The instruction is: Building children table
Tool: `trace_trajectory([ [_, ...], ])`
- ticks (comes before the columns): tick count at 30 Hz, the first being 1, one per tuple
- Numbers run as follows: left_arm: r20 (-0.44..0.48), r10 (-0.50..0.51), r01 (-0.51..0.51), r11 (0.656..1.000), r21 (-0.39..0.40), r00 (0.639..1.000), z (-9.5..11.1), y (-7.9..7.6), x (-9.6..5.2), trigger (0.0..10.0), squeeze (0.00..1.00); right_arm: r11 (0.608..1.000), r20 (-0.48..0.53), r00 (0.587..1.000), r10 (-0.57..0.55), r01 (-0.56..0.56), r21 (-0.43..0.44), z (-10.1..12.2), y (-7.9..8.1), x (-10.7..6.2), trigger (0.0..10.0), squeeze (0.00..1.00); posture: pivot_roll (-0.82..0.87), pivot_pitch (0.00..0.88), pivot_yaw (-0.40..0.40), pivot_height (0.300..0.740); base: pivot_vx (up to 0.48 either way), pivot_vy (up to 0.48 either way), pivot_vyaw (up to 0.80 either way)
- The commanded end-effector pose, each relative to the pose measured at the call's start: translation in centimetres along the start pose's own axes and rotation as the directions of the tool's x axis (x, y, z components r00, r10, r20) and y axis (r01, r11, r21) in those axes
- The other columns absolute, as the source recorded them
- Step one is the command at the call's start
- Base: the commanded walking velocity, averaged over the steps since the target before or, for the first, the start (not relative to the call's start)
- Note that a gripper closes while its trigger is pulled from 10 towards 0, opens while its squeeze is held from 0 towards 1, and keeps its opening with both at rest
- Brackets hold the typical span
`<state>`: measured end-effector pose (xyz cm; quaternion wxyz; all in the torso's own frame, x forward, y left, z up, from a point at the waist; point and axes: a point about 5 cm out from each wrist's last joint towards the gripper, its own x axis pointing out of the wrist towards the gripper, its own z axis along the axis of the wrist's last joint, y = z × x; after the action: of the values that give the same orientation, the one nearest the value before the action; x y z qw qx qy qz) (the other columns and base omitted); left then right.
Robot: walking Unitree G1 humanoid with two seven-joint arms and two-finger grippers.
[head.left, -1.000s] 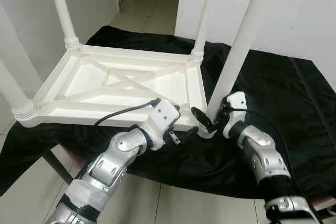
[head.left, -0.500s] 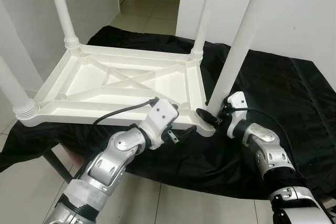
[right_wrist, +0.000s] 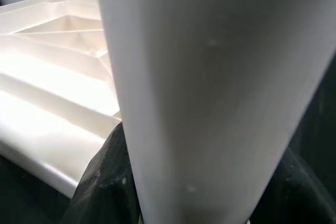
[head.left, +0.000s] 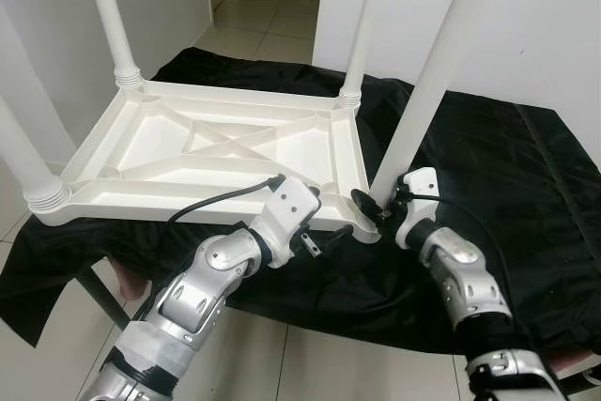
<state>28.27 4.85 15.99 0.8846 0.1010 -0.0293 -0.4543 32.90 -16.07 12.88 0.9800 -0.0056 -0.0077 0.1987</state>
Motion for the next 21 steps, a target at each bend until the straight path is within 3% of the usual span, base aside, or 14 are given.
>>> trace_trajectory([
  [1, -0.004, -0.068, 0.068, 0.998, 0.003, 0.998, 0.1, -0.5, 0.1, 10.0, 0.0, 0.989, -0.004, 0.99, -0.14, 0.14, 0.035, 0.2, -0.5, -0.1, 10.0, 0.0, 0.0, 0.0, -0.079, 0.74, 0.0, 0.0, 0.0],
  [3, -0.004, -0.068, 0.068, 0.998, 0.003, 0.998, 0.1, -0.5, 0.1, 10.0, 0.0, 0.989, -0.004, 0.99, -0.14, 0.14, 0.035, 0.2, -0.5, -0.1, 10.0, 0.0, 0.0, 0.0, -0.079, 0.74, 0.0, 0.0, 0.0],
  [4, -0.003, -0.068, 0.068, 0.998, 0.001, 0.998, 0.0, -0.6, 0.1, 10.0, 0.0, 0.961, -0.011, 0.964, -0.265, 0.265, 0.072, 0.2, 0.0, -0.2, 10.0, 0.0, 0.0, 0.0, -0.083, 0.74, 0.0, 0.0, 0.0],
  [8, -0.003, -0.07, 0.07, 0.998, -0.001, 0.998, 0.0, -0.7, 0.1, 10.0, 0.0, 0.937, -0.015, 0.941, -0.337, 0.337, 0.091, 0.2, 0.9, -0.4, 10.0, 0.0, 0.0, 0.0, -0.088, 0.74, 0.0, 0.0, 0.0],
  [9, -0.002, -0.071, 0.071, 0.997, -0.002, 0.997, 0.0, -0.7, 0.2, 10.0, 0.0, 0.903, -0.007, 0.907, -0.422, 0.421, 0.09, 0.2, 1.3, -0.6, 10.0, 0.0, 0.0, 0.0, -0.088, 0.74, 0.0, 0.0, 0.0],
  [10, -0.002, -0.071, 0.071, 0.997, -0.002, 0.997, 0.0, -0.7, 0.2, 10.0, 0.0, 0.903, -0.007, 0.907, -0.422, 0.421, 0.09, 0.2, 1.3, -0.6, 10.0, 0.0, 0.0, 0.0, -0.088, 0.74, 0.0, 0.0, 0.0],
  [12, -0.002, -0.07, 0.07, 0.998, -0.001, 0.998, 0.0, -0.8, 0.2, 10.0, 0.0, 0.852, -0.008, 0.86, -0.511, 0.507, 0.129, 0.1, 1.9, -1.0, 10.0, 0.0, 0.01, 0.0, -0.097, 0.74, 0.0, 0.0, 0.0],
  [15, -0.002, -0.067, 0.067, 0.998, -0.002, 0.998, -0.1, -0.8, 0.1, 10.0, 0.0, 0.827, -0.001, 0.836, -0.549, 0.543, 0.148, 0.3, 2.8, -1.1, 10.0, 0.0, 0.01, 0.0, -0.101, 0.74, 0.0, 0.0, 0.0],
  [17, -0.002, -0.067, 0.067, 0.998, -0.002, 0.998, -0.1, -0.8, 0.1, 10.0, 0.0, 0.827, -0.001, 0.836, -0.549, 0.543, 0.148, 0.3, 2.8, -1.1, 10.0, 0.0, 0.01, 0.0, -0.101, 0.74, 0.0, 0.0, 0.0],
  [19, -0.004, -0.071, 0.071, 0.997, -0.002, 0.997, -0.1, -0.9, 0.1, 10.0, 0.0, 0.87, 0.046, 0.877, -0.477, 0.464, 0.169, 1.0, 3.3, -0.9, 10.0, 0.0, 0.01, 0.0, -0.099, 0.74, 0.0, 0.0, 0.0],
  [20, -0.004, -0.073, 0.073, 0.997, -0.002, 0.997, -0.1, -0.9, 0.1, 10.0, 0.0, 0.869, 0.055, 0.876, -0.479, 0.464, 0.17, 1.2, 3.3, -1.0, 10.0, 0.06, 0.01, 0.0, -0.099, 0.74, 0.0, 0.0, 0.0],
  [21, -0.004, -0.073, 0.073, 0.997, -0.002, 0.997, -0.1, -0.9, 0.1, 10.0, 0.0, 0.869, 0.055, 0.876, -0.479, 0.464, 0.17, 1.2, 3.3, -1.0, 10.0, 0.06, 0.01, 0.0, -0.099, 0.74, 0.0, 0.0, 0.0],
])
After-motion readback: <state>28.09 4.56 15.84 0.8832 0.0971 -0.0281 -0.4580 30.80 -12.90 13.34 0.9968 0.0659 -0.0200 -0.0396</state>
